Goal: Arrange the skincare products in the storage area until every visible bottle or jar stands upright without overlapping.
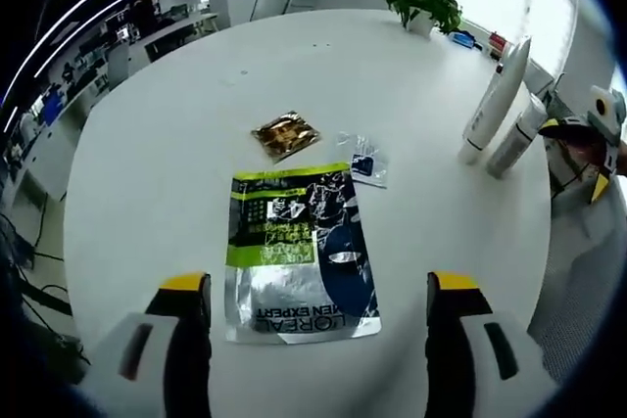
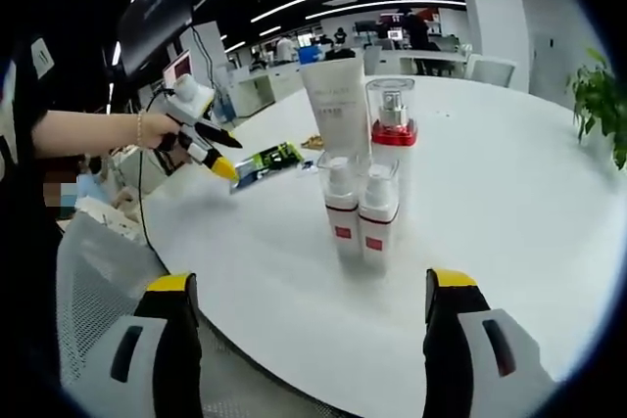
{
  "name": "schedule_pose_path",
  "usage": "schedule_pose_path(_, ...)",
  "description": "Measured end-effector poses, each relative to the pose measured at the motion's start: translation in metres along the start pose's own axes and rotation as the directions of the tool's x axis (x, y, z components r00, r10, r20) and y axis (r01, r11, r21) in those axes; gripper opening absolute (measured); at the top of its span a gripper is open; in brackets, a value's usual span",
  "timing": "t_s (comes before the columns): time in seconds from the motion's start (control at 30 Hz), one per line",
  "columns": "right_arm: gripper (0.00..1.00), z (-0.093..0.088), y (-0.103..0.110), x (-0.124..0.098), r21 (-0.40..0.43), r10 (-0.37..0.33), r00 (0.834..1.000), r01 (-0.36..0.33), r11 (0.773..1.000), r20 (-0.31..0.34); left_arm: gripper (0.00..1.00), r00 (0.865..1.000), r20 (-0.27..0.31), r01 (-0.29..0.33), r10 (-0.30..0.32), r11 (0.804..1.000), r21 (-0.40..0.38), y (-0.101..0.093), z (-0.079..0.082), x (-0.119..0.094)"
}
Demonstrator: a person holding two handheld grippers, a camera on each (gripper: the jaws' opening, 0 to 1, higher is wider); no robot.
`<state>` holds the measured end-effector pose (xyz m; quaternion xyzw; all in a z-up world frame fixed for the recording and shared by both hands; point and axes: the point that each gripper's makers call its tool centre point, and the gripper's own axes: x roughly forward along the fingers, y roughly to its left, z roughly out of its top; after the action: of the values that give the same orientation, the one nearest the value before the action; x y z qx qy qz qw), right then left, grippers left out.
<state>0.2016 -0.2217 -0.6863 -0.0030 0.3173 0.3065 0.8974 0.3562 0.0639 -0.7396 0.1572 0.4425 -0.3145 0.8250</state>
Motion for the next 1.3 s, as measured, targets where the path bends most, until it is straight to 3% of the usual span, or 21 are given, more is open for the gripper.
schedule_pose_path(0.27,0.95,0.0,-0.004,-0.002,0.012,-0.013,1.0,0.013,1.0,0.007,0.84,0.999,-0.044,0.003,-0.001,0.999,0.047,-0.001,-0.001,0.008)
schedule_pose_path(0.4,0.94,-0.001,-0.004,-0.001,0.013,-0.01,1.0,0.01,1.0,0.005,0.82,0.998,-0.07,0.002,0.003,0.998,0.061,0.008,-0.001,0.014)
schedule_pose_path(0.8,0.93,-0.001,-0.003,-0.001,0.019,-0.005,1.0,0.005,1.0,0.001,0.78,0.984,-0.177,0.026,-0.007,0.995,0.102,0.01,-0.009,0.028)
schedule_pose_path(1.0,0.93,-0.001,-0.003,-0.001,0.021,-0.005,1.0,0.005,1.0,0.001,0.74,0.978,-0.209,0.039,-0.007,0.988,0.147,0.008,-0.01,0.028)
schedule_pose_path(1.3,0.93,-0.002,-0.003,0.0,0.019,-0.001,1.0,0.001,1.0,-0.004,0.74,0.975,-0.222,0.054,-0.023,0.989,0.138,0.012,-0.014,0.032)
